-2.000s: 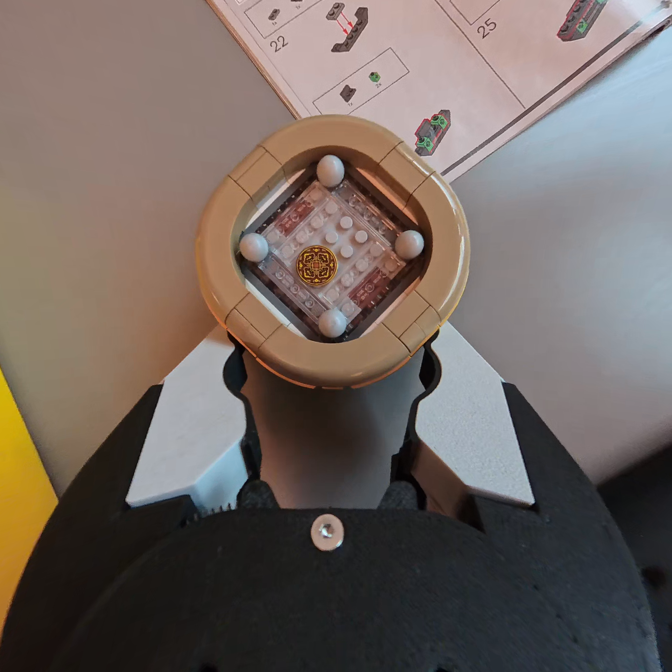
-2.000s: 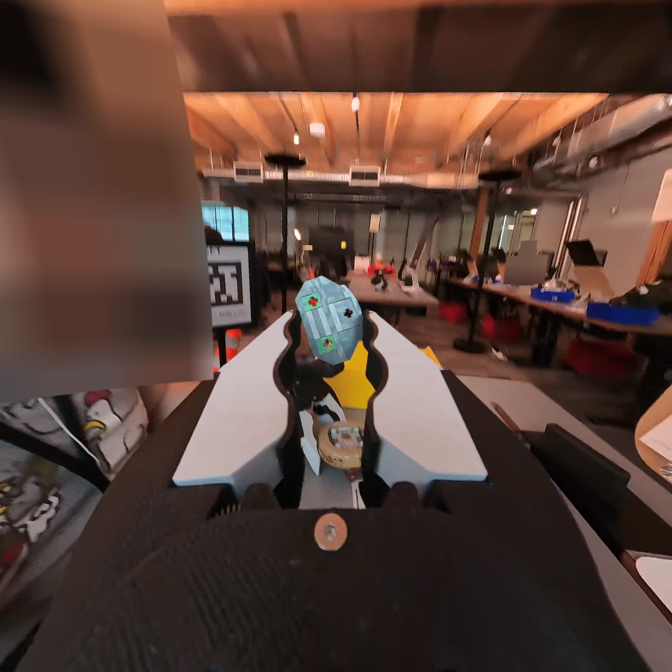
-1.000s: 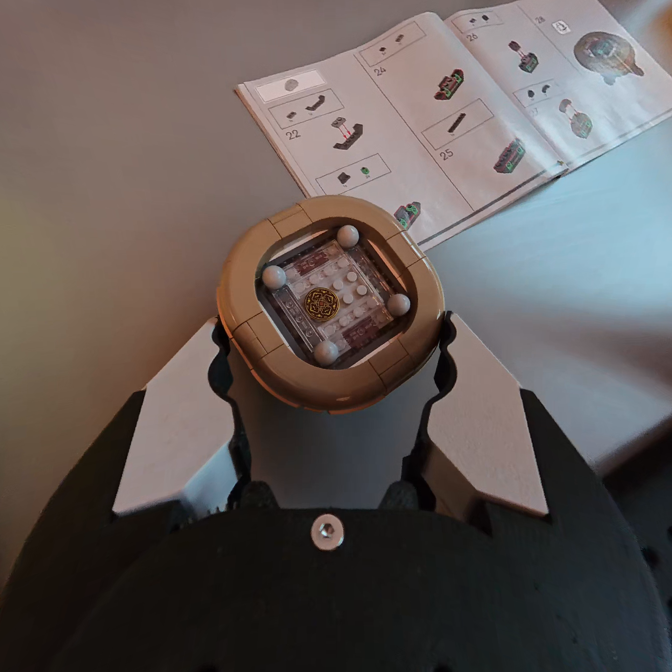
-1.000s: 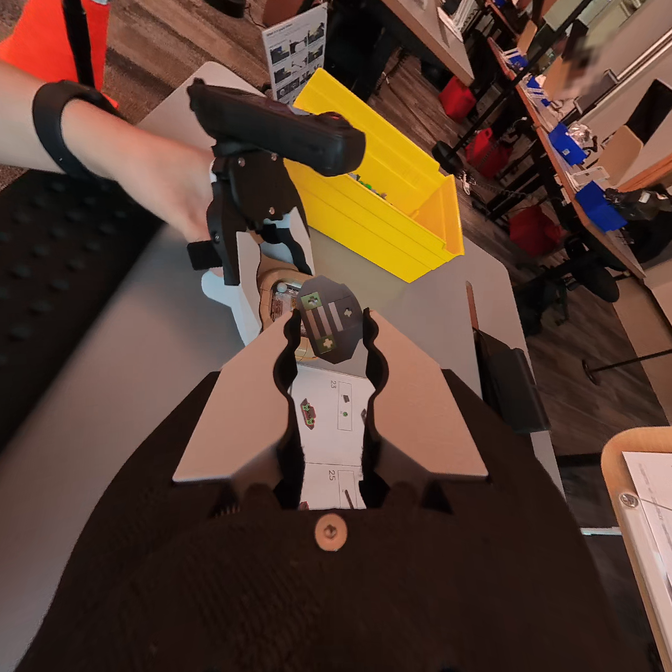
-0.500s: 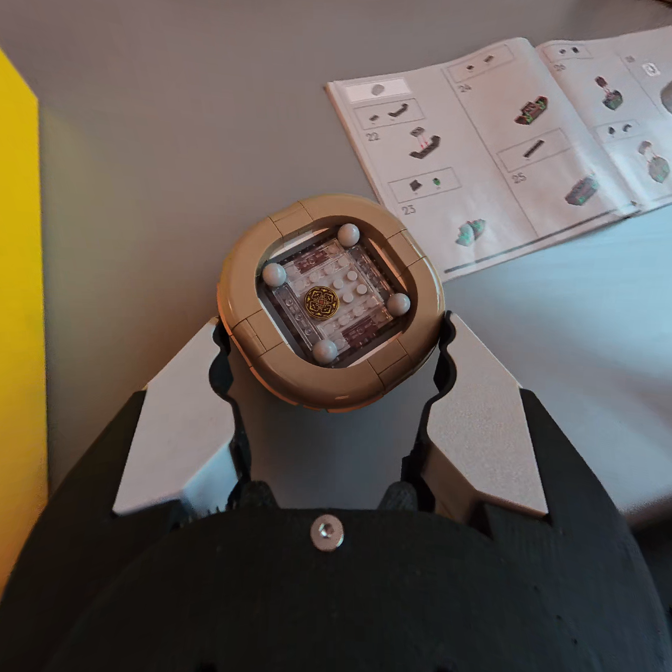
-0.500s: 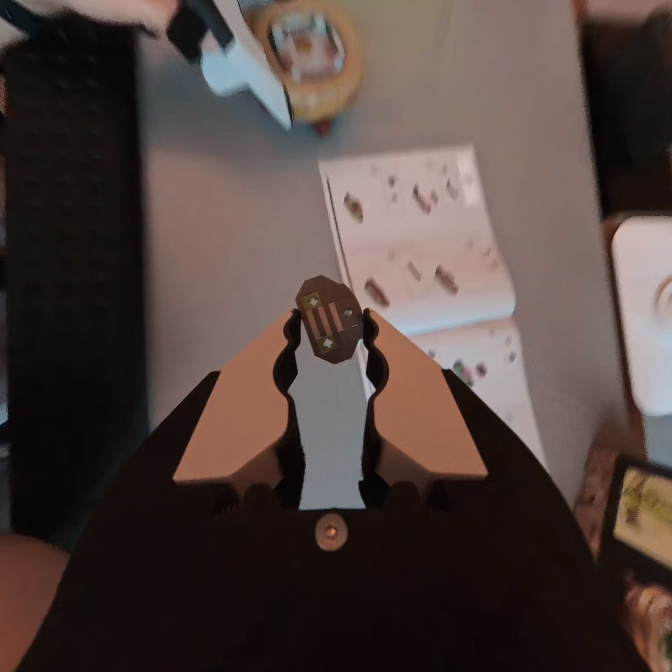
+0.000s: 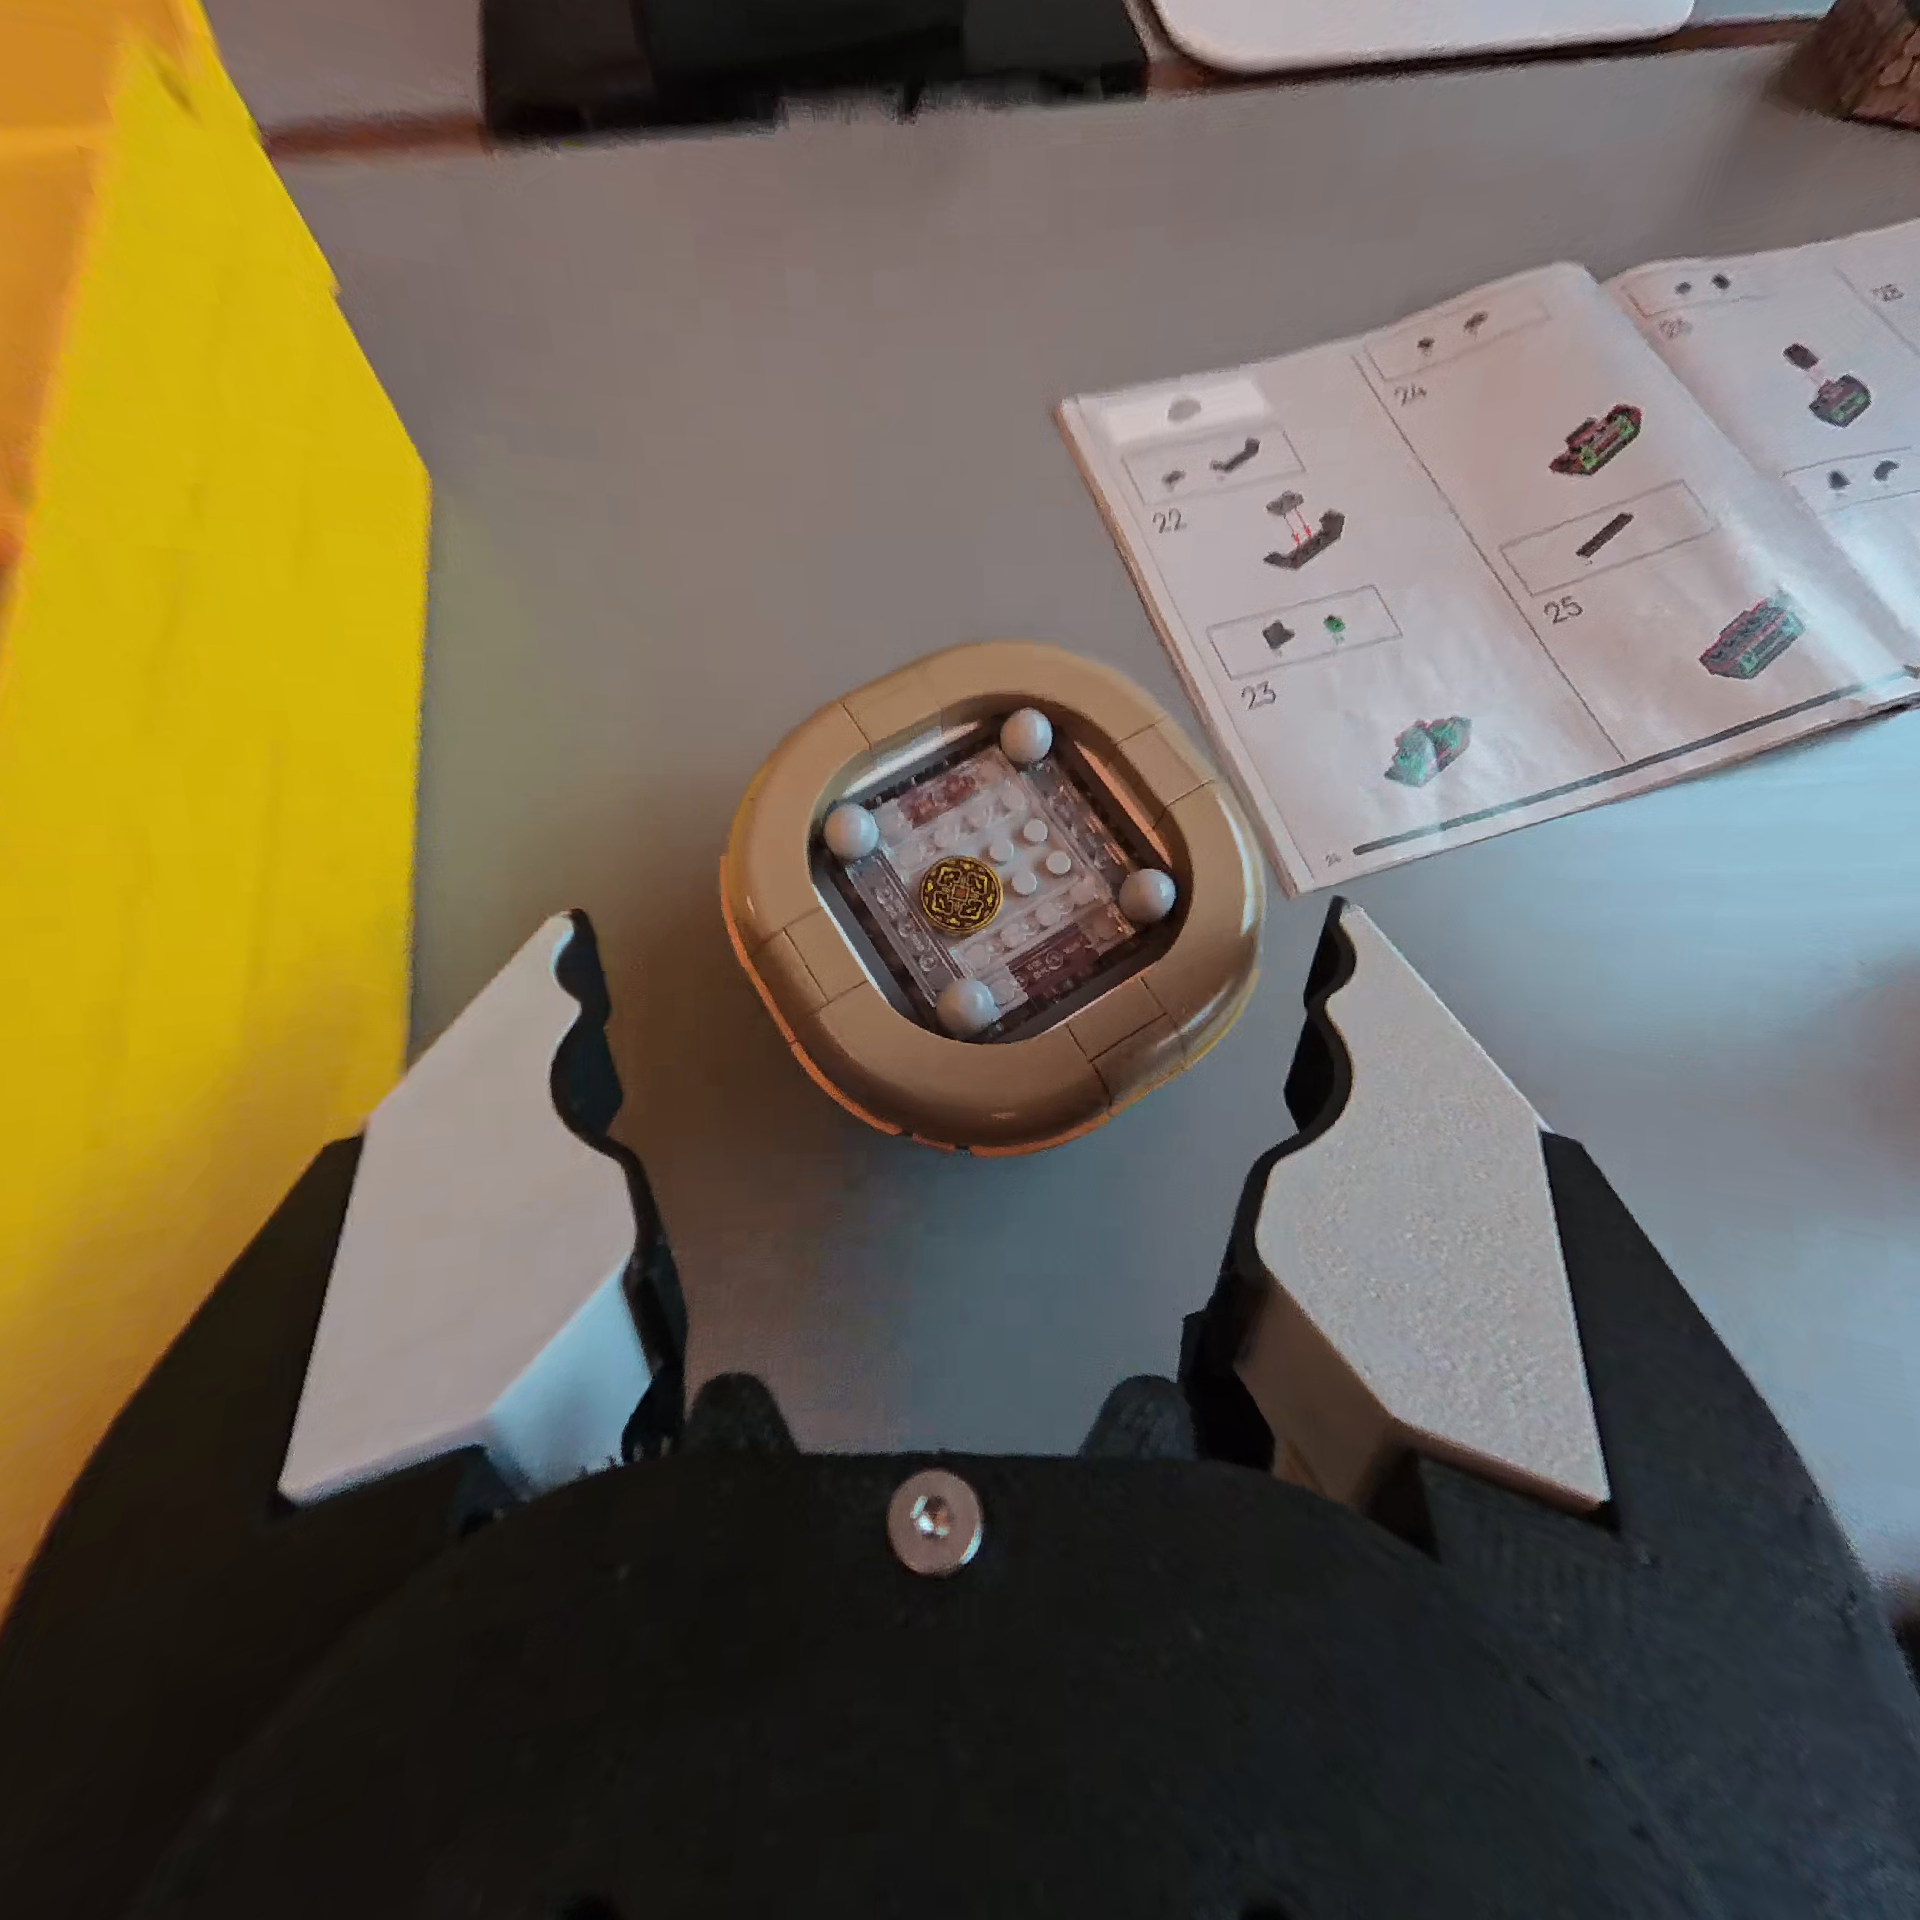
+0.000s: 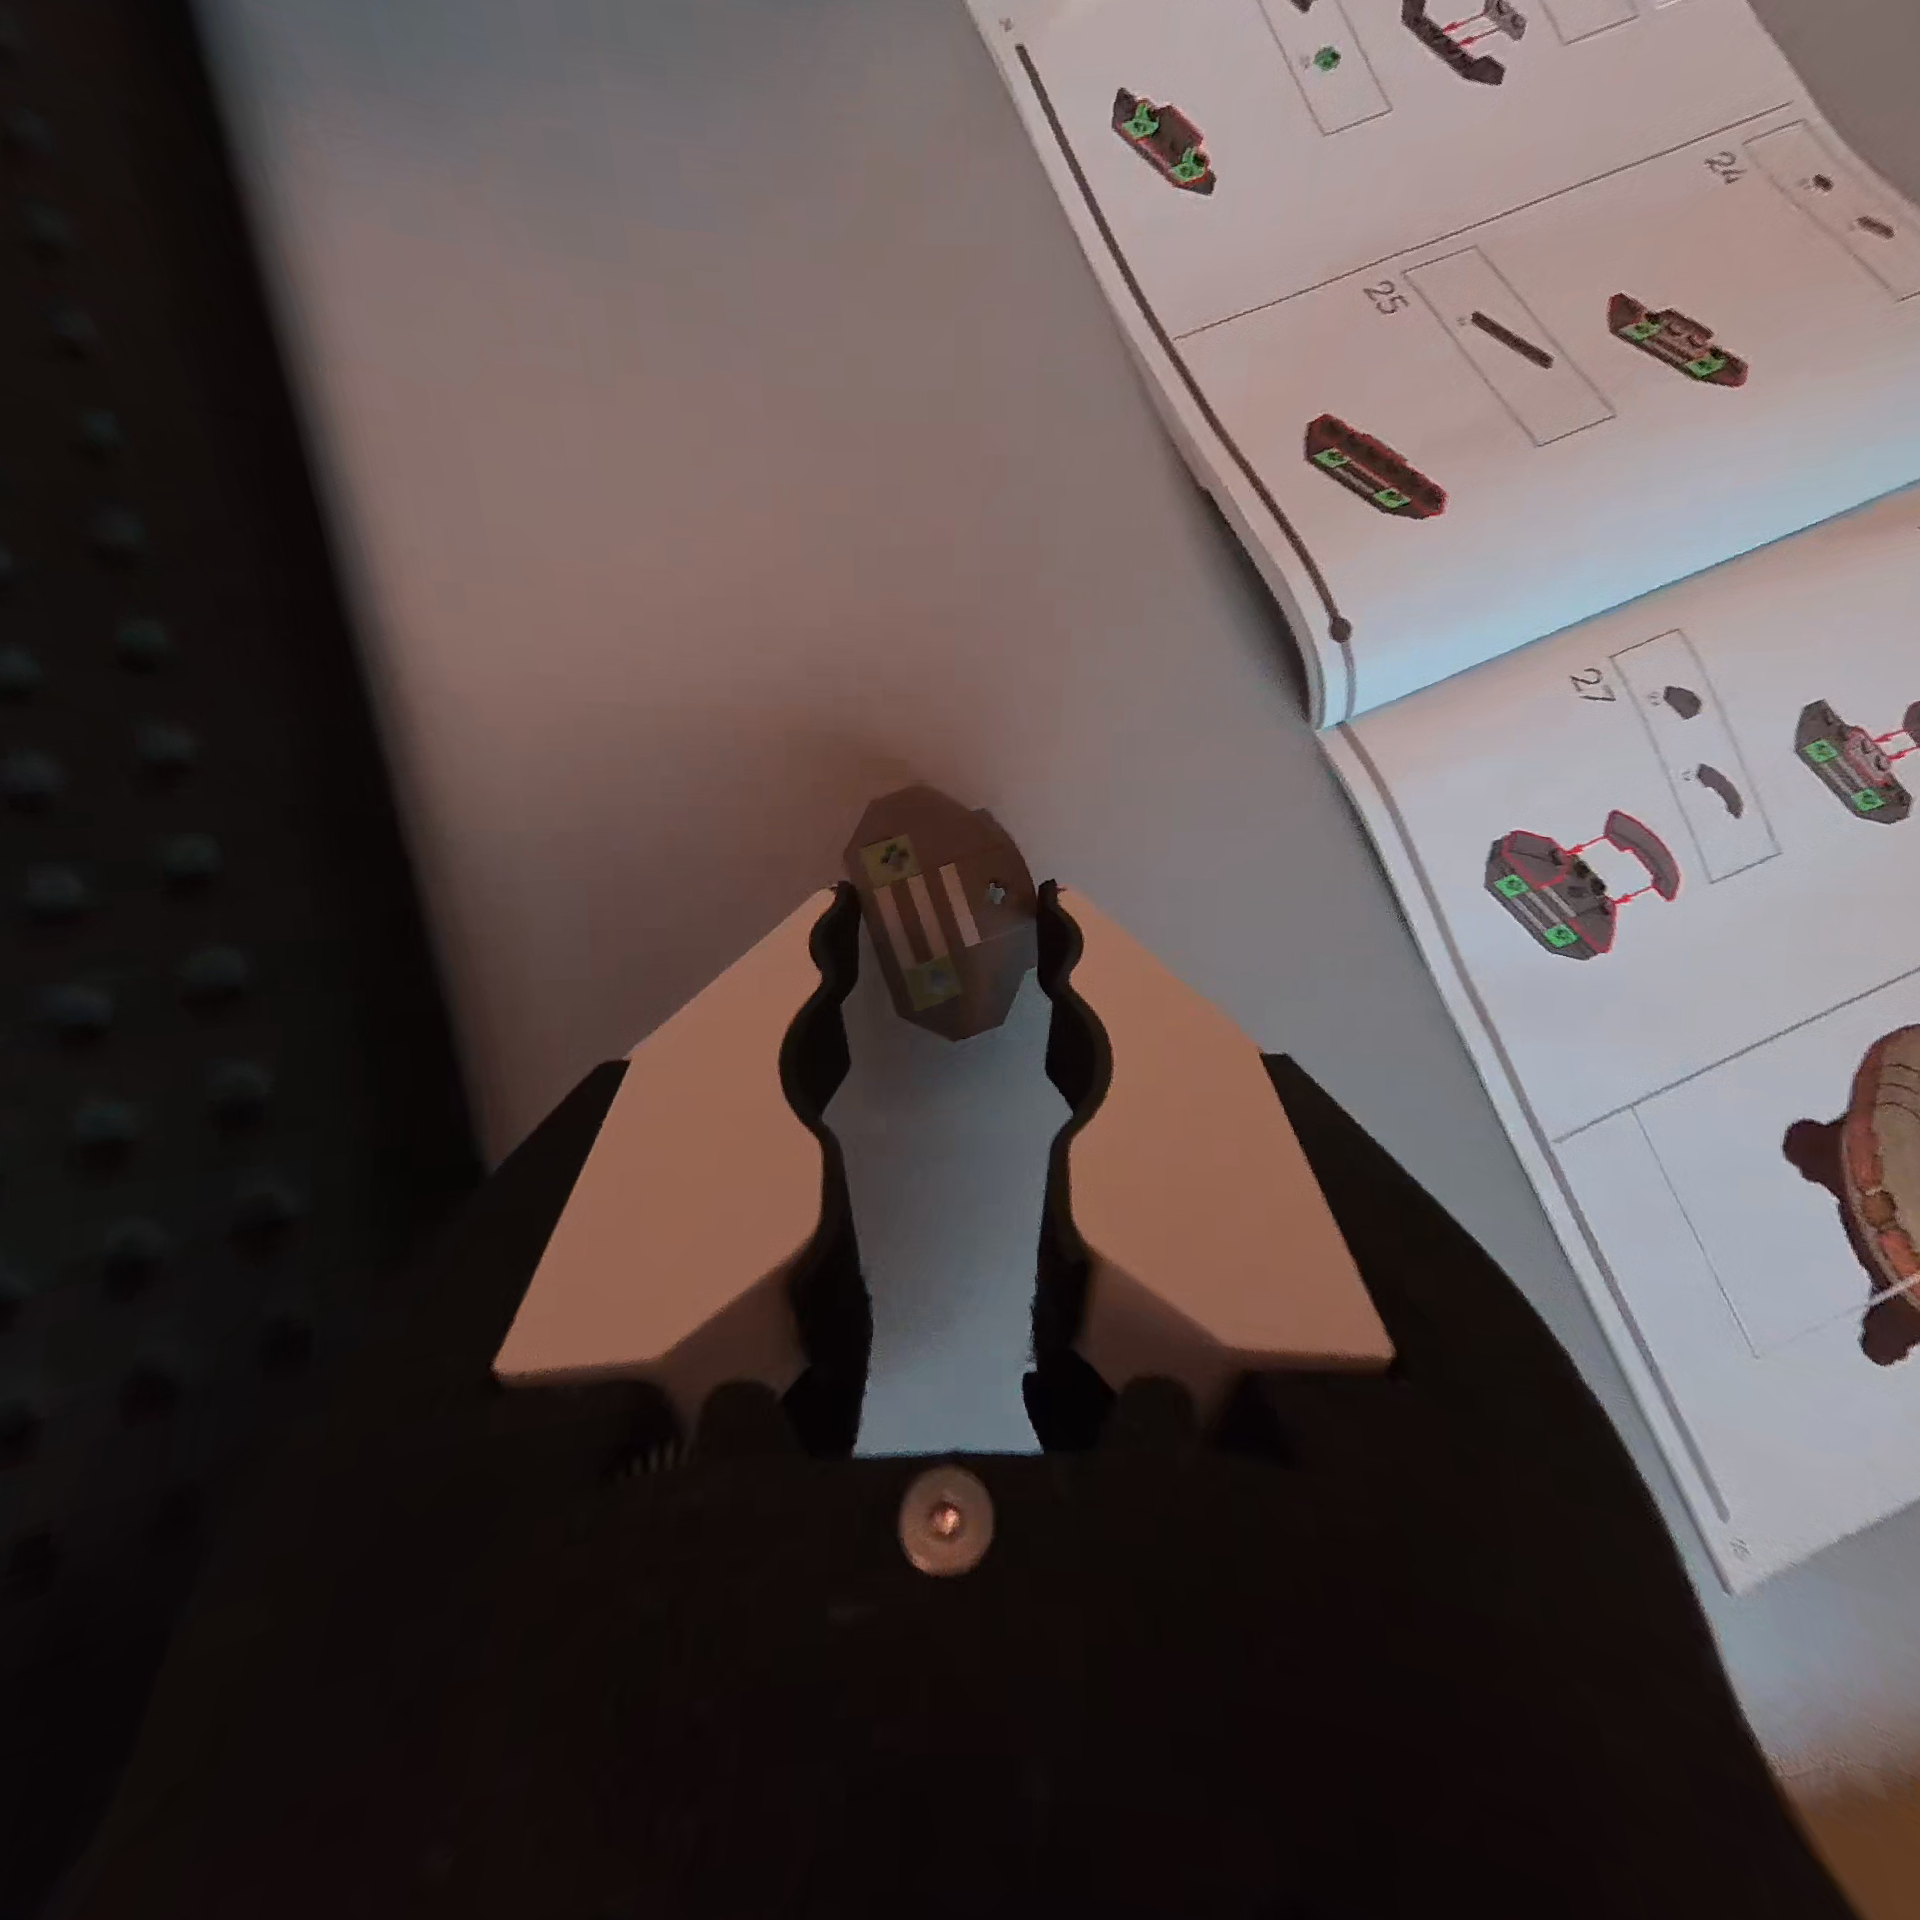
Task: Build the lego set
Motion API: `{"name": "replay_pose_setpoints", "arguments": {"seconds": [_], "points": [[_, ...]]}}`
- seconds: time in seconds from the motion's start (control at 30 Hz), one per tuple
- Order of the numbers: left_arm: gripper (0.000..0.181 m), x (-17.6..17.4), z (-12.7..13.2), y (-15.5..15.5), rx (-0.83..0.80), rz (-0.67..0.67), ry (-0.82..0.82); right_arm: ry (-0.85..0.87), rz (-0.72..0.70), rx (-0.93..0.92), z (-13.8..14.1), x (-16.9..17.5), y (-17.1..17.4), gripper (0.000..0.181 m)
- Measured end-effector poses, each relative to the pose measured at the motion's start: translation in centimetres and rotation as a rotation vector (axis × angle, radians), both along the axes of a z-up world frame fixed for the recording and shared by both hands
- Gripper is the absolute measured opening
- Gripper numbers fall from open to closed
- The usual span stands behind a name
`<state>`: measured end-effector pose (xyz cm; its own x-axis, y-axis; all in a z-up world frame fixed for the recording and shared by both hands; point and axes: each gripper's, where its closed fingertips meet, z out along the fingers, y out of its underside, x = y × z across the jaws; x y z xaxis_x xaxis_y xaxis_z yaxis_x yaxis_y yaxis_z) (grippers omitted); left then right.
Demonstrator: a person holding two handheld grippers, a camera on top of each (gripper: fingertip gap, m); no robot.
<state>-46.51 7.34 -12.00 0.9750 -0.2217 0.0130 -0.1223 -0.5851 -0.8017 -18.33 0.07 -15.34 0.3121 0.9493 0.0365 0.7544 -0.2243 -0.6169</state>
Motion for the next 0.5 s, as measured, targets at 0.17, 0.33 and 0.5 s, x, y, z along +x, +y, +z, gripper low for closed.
{"name": "replay_pose_setpoints", "arguments": {"seconds": [0.17,0.33,0.5], "points": [[0.121,4.6,4.5,-0.9,0.098,-0.119,-0.019,0.006,0.027,0.031,-0.8,-0.6,-0.5,0.034],[0.112,15.9,4.7,-1.6,0.031,-0.505,-0.018,0.129,-0.029,0.006,0.7,1.0,-0.7,0.049],[0.095,25.4,1.6,-0.2,0.023,-0.848,0.115,0.341,-0.246,0.053,5.8,5.9,3.4,0.048]]}}
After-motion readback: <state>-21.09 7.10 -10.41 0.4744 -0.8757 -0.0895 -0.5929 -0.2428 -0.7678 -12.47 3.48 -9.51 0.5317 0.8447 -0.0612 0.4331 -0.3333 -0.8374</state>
